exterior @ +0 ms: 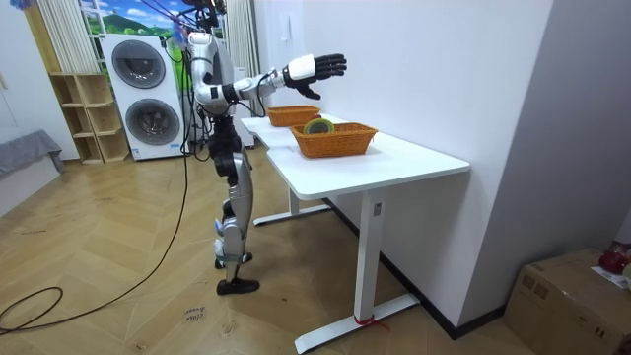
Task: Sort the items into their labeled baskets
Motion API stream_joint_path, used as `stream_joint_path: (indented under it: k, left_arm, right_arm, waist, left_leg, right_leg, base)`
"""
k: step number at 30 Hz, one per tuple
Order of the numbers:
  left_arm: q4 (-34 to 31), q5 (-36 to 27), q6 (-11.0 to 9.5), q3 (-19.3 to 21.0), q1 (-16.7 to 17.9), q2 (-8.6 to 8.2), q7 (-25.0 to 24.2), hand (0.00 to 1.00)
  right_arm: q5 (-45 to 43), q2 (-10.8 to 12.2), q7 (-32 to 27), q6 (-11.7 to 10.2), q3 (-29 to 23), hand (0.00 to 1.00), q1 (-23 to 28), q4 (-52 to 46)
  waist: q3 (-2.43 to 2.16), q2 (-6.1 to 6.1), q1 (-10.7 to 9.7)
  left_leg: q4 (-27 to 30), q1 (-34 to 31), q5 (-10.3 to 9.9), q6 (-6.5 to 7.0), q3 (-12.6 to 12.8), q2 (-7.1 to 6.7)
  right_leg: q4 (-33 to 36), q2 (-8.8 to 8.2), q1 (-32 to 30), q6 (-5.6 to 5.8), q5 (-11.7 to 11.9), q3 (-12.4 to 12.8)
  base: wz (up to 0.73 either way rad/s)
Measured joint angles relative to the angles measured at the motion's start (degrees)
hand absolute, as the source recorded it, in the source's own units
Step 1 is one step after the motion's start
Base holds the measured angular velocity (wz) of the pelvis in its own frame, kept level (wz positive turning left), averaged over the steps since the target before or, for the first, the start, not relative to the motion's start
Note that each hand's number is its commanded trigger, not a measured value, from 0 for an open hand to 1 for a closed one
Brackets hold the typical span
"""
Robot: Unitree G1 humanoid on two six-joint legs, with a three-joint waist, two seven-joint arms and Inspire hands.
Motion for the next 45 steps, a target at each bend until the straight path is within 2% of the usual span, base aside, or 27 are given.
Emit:
stream_joint_path:
  k: [9, 13, 16, 20, 22, 29, 33, 37, 39, 45]
  left_arm:
    - [0.0, 0.0, -0.3, 0.4, -0.7, 0.02, 0.0, 0.0]
    - [-0.1, 0.1, -0.3, 0.4, -0.7, 0.03, 0.0, 0.0]
    - [-0.1, 0.3, -0.3, 0.4, -0.6, 0.04, 0.0, 0.0]
    - [0.0, 1.8, -0.3, 0.4, -0.6, 0.34, -0.3, 0.0]
    - [0.0, 1.7, -0.3, 0.4, -0.4, 0.3, -0.6, 0.0]
    - [0.0, 1.7, 0.0, 0.3, 0.2, 0.18, -0.9, 0.0]
    - [0.0, 1.8, 0.3, -0.1, -0.1, 0.14, -0.9, 0.0]
    - [0.0, 1.7, 0.7, -0.1, -0.2, 0.19, -0.9, 0.0]
    - [-0.3, 1.3, 1.1, -0.3, -0.6, 0.19, -0.9, 0.0]
    - [-0.5, 1.1, 1.1, -1.4, -1.8, 0.29, -0.8, 0.0]
  right_arm:
    - [0.0, -0.5, 0.4, -0.5, 0.2, 0.0, -1.2, -2.2]
    - [0.1, -0.5, 0.5, -1.1, 0.2, 0.0, -1.9, -2.4]
    - [0.2, -0.5, 0.9, -1.1, 0.8, 0.0, -1.9, -2.5]
    - [1.1, -0.5, 1.0, -1.2, 4.2, 0.0, -2.6, -2.0]
    - [2.2, -0.4, 1.5, -1.2, 5.4, 0.0, -2.8, -1.9]
    - [7.4, -0.4, 2.6, -1.6, 9.5, 0.0, -6.8, 1.8]
    - [9.1, -0.3, 3.9, -1.0, 14.5, 0.0, -6.8, 4.7]
    - [9.3, -0.2, 5.1, -0.9, 16.0, 0.0, -6.8, 4.9]
    - [9.4, -0.3, 5.7, -1.0, 16.4, 0.0, -6.8, 4.9]
    - [9.3, -0.3, 8.0, -1.0, 19.6, 0.0, -7.1, 9.1]
  waist:
    - [0.26, -0.37, 1.7]
    - [0.1, -0.68, 2.1]
    - [0.02, -0.75, 3.1]
    - [0.13, -0.53, 4.8]
    - [0.32, -0.26, 5.8]
    - [0.56, -0.07, 6.3]
    - [0.22, -0.76, 6.4]
    - [0.11, -0.87, 6.5]
    - [-0.13, -1.18, 7.5]
    - [0.12, -0.66, 8.2]
  left_leg:
    - [0.3, -0.5, 0.0, 0.0, -0.3, 0.0]
    - [0.5, -0.6, 0.0, 0.0, -0.5, 0.0]
    - [0.5, -0.4, 0.0, 0.0, -0.5, 0.02]
    - [0.5, 0.3, 0.0, 0.0, -0.6, 0.04]
    - [0.5, 0.5, 0.0, 0.0, -0.8, 0.02]
    - [1.3, -1.2, 0.1, -0.09, -3.3, -0.19]
    - [1.5, -2.4, 0.4, -0.14, -4.3, -0.36]
    - [1.5, -3.1, 0.5, -0.07, -4.7, -0.43]
    - [1.6, -3.9, 0.5, -0.07, -4.7, -0.4]
    - [2.5, -5.6, 0.5, -0.06, -4.7, -0.43]
  right_leg:
    - [0.1, -0.06, -0.3, 0.0, 0.0, -0.3]
    - [0.0, -0.09, -0.3, 0.0, 0.0, -0.8]
    - [0.0, -0.12, -0.1, 0.0, 0.0, -1.4]
    - [-0.1, -0.14, 0.6, 0.0, 0.0, -1.6]
    - [-0.1, -0.17, 0.9, 0.0, 0.0, -1.8]
    - [-0.1, -0.49, 0.8, 0.02, 0.0, -4.3]
    - [-0.2, -0.7, 0.1, 0.01, 0.0, -5.4]
    - [-0.2, -0.88, -0.3, 0.01, 0.0, -6.4]
    - [-0.2, -0.89, -1.2, 0.0, 0.0, -6.7]
    - [-0.6, -0.95, -2.4, -0.09, 0.1, -6.7]
  base:
    - [0.02]
    - [0.04]
    - [0.0]
    - [0.02]
    - [0.06]
    - [0.18]
    - [0.13]
    - [0.08]
    - [0.0]
    - [0.0]
